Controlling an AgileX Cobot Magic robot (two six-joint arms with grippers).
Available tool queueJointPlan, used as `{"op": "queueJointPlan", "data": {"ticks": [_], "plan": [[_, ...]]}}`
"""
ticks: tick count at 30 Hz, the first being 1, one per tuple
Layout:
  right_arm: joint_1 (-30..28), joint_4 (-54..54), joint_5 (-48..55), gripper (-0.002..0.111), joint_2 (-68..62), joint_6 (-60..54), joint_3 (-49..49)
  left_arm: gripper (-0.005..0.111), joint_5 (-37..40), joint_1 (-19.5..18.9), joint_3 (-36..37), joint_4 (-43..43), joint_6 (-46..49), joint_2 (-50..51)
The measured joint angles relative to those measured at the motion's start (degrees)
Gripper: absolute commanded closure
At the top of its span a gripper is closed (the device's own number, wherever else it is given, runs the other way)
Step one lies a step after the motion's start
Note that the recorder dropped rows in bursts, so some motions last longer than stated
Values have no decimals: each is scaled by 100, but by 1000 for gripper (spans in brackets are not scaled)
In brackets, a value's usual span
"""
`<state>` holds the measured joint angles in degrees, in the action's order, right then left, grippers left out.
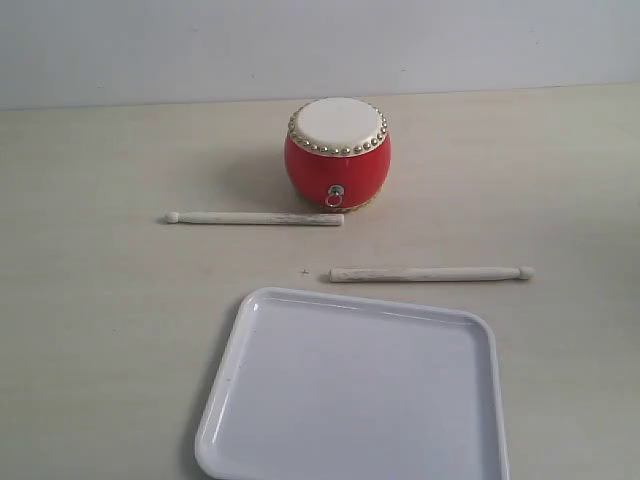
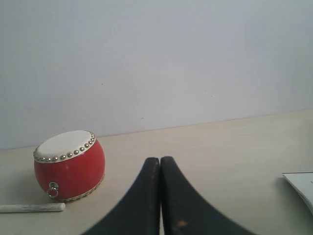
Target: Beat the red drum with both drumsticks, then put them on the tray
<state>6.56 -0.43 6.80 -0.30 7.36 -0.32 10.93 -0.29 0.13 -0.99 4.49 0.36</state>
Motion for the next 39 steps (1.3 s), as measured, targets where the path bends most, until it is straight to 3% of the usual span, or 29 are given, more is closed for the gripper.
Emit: {"op": "queueJointPlan", "data": {"ticks": [13, 20, 29, 39], "plan": [[0, 0, 0, 108, 0, 0, 0, 107, -141, 0, 0, -10, 408, 0], [0, 0, 0, 108, 0, 0, 0, 107, -1044, 0, 0, 99, -866, 0], [0, 0, -10, 108, 0, 0, 0, 107, -1411, 0, 0, 99, -1887, 0], [0, 0, -10, 108, 0, 0, 0, 107, -3364, 0, 0, 99, -2145, -9]]}}
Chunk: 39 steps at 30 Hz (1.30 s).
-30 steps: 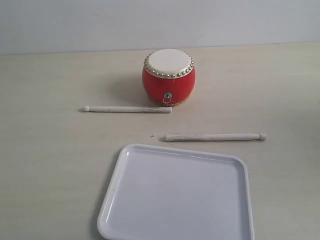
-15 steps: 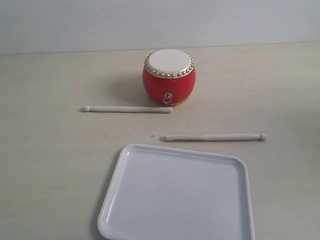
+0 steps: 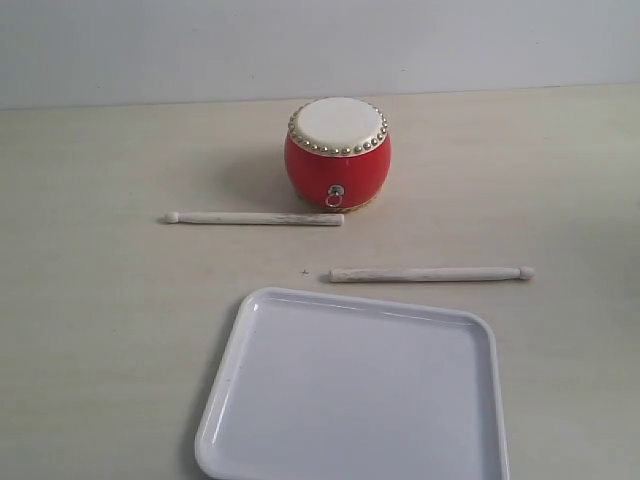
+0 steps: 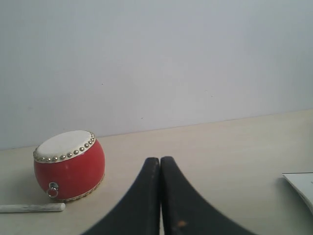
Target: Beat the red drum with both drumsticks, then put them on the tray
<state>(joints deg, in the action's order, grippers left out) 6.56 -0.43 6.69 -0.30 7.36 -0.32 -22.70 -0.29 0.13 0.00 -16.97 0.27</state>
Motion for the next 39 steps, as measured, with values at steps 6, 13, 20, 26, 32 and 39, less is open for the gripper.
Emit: {"op": "queueJointPlan", "data": {"ticks": [6, 13, 20, 26, 32, 39], "plan": [[0, 0, 0, 108, 0, 0, 0, 107, -1062, 0, 0, 0, -363, 73], [0, 0, 0, 108, 0, 0, 0, 107, -2190, 0, -371, 109, -572, 1123], [0, 0, 0, 108, 0, 0, 0, 107, -2108, 0, -1843, 228, -740, 2997], [0, 0, 0, 108, 0, 0, 0, 107, -598, 0, -3031, -1274, -1831, 4340], [0, 0, 0, 108, 0, 0, 0, 107, -308, 151, -4456, -5640, -4950, 5678], [0, 0, 0, 108, 0, 0, 0, 107, -1266, 803, -6577, -9570, -7208, 7184]]}}
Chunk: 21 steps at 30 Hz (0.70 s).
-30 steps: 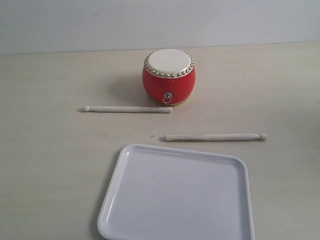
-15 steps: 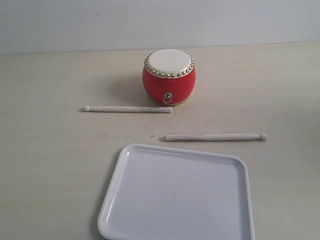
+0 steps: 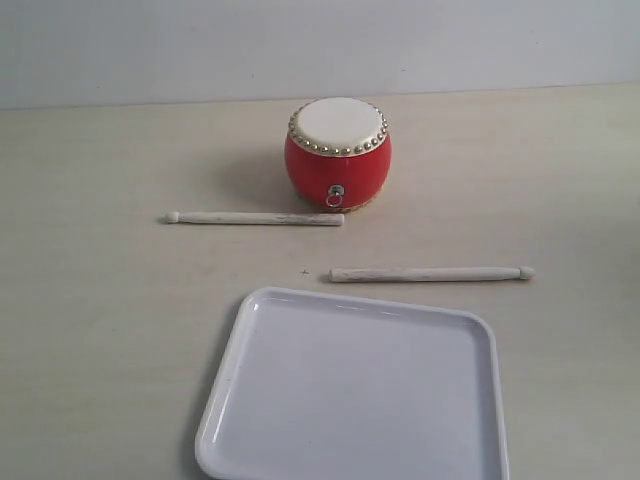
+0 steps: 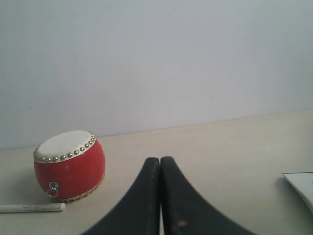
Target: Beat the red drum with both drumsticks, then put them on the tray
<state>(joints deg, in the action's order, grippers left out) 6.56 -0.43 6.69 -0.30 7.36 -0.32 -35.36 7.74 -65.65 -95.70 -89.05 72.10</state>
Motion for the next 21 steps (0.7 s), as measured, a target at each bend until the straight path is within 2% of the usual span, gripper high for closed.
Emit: {"op": "queueJointPlan", "data": {"ticks": [4, 6, 8, 9, 11, 14, 15, 18, 21], "plan": [[0, 0, 0, 108, 0, 0, 0, 107, -42, 252, -749, -330, -47, 673], [0, 0, 0, 108, 0, 0, 0, 107, 100, 380, -922, -367, 555, 936], [0, 0, 0, 108, 0, 0, 0, 107, 543, 505, -972, -440, 1551, 1137], [0, 0, 0, 108, 0, 0, 0, 107, 893, 558, -972, -460, 1952, 1202], [0, 0, 0, 108, 0, 0, 0, 107, 2241, 709, -972, -531, 2793, 1310], [0, 0, 0, 108, 0, 0, 0, 107, 4219, 830, -1040, -518, 3612, 1504], [0, 0, 0, 108, 0, 0, 0, 107, 4583, 828, -1051, -371, 3792, 1557], [0, 0, 0, 108, 0, 0, 0, 107, 5238, 817, -1080, 1125, 4620, 1653], [0, 0, 0, 108, 0, 0, 0, 107, 5622, 953, -1102, 3563, 6589, 1700]]}}
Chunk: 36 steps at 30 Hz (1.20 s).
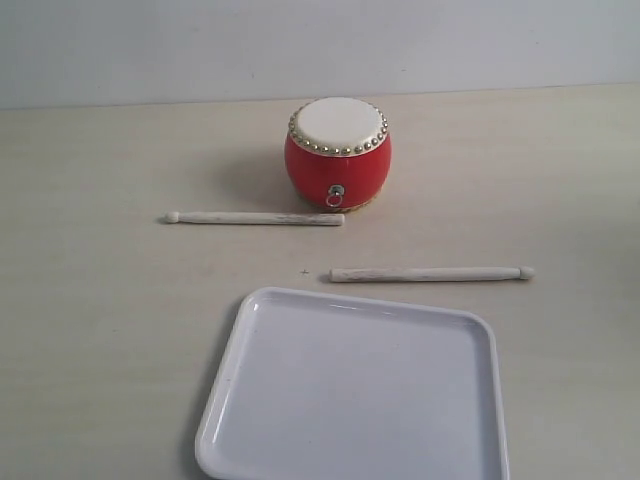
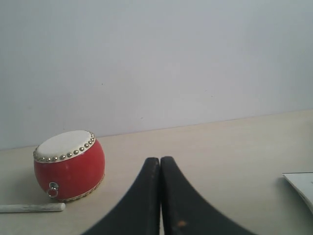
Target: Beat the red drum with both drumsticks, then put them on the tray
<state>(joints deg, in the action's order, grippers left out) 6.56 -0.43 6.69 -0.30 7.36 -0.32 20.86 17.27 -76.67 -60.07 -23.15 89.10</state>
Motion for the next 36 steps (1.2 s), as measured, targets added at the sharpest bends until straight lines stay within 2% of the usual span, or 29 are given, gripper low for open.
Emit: {"op": "queueJointPlan", "data": {"ticks": [2, 3, 4, 5, 7, 9, 12, 14, 18, 23, 30, 36], "plan": [[0, 0, 0, 108, 0, 0, 0, 107, 438, 142, -38, 1824, 1780, 95], [0, 0, 0, 108, 0, 0, 0, 107, 1042, 295, -41, 3257, 3433, 229], [0, 0, 0, 108, 0, 0, 0, 107, 1433, 374, -41, 3917, 4313, 325], [0, 0, 0, 108, 0, 0, 0, 107, 2072, 529, -41, 4992, 5787, 518], [0, 0, 0, 108, 0, 0, 0, 107, 2504, 859, -41, 5894, 6931, 762], [0, 0, 0, 108, 0, 0, 0, 107, 2589, 1269, -41, 6226, 7356, 909], [0, 0, 0, 108, 0, 0, 0, 107, 2599, 1949, -41, 6355, 7646, 1178], [0, 0, 0, 108, 0, 0, 0, 107, 2556, 2262, -41, 6366, 7685, 1381], [0, 0, 0, 108, 0, 0, 0, 107, 2400, 2597, -41, 6418, 7697, 1707], [0, 0, 0, 108, 0, 0, 0, 107, 2316, 2704, -241, 6449, 7393, 1988], [0, 0, 0, 108, 0, 0, 0, 107, 3339, 2726, -1517, 6482, 6808, 2711], [0, 0, 0, 108, 0, 0, 0, 107, 3575, 2726, -2161, 6817, 7002, 2829]]}}
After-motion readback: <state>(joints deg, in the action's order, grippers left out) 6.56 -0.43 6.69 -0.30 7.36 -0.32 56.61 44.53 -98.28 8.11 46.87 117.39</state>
